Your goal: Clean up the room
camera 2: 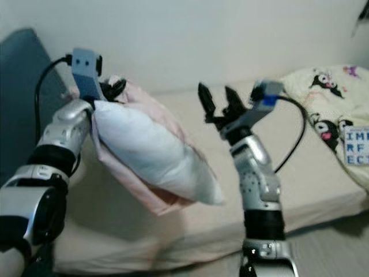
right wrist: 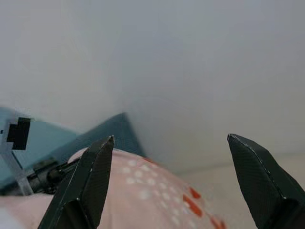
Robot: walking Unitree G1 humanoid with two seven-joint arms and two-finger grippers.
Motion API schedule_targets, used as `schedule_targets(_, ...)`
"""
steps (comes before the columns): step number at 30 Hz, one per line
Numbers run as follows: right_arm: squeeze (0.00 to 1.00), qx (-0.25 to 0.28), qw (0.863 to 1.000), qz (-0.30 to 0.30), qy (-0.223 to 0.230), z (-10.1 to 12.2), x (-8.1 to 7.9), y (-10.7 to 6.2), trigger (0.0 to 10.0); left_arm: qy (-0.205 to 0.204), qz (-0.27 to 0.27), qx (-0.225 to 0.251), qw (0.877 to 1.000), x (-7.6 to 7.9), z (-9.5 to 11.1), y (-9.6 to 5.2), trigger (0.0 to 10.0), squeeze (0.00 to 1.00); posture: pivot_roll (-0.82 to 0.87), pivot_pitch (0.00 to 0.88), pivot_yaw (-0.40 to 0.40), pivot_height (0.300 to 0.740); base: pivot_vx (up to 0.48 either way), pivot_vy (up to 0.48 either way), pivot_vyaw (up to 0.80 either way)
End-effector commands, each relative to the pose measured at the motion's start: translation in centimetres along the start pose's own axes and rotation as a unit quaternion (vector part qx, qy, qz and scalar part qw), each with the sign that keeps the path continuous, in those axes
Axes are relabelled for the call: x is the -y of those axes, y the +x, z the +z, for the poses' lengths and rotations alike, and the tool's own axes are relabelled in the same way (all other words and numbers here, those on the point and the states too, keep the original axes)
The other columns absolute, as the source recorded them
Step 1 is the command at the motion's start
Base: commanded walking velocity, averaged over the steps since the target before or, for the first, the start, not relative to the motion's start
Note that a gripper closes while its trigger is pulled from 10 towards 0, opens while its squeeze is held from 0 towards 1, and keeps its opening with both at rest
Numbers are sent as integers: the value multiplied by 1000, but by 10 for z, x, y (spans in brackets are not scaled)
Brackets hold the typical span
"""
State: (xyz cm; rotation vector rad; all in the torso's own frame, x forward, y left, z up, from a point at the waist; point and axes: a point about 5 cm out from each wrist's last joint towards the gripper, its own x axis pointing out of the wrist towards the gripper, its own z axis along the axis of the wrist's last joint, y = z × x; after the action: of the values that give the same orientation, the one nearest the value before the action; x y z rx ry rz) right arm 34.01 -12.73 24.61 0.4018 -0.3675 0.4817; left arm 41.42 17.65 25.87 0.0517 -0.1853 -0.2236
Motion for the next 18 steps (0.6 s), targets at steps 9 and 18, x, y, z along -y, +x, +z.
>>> schedule_targets(9,0,7,1000,-3,-5,2,1,-3,10000,-21,-36,28,999,40,-2,9,10000,0,-206,27,62,740,0,-267,0)
schedule_targets(18,0,5,1000,-1,-5,1,0,-3,10000,-40,-47,30,998,55,-6,11,10000,0,-203,30,60,740,0,-362,0)
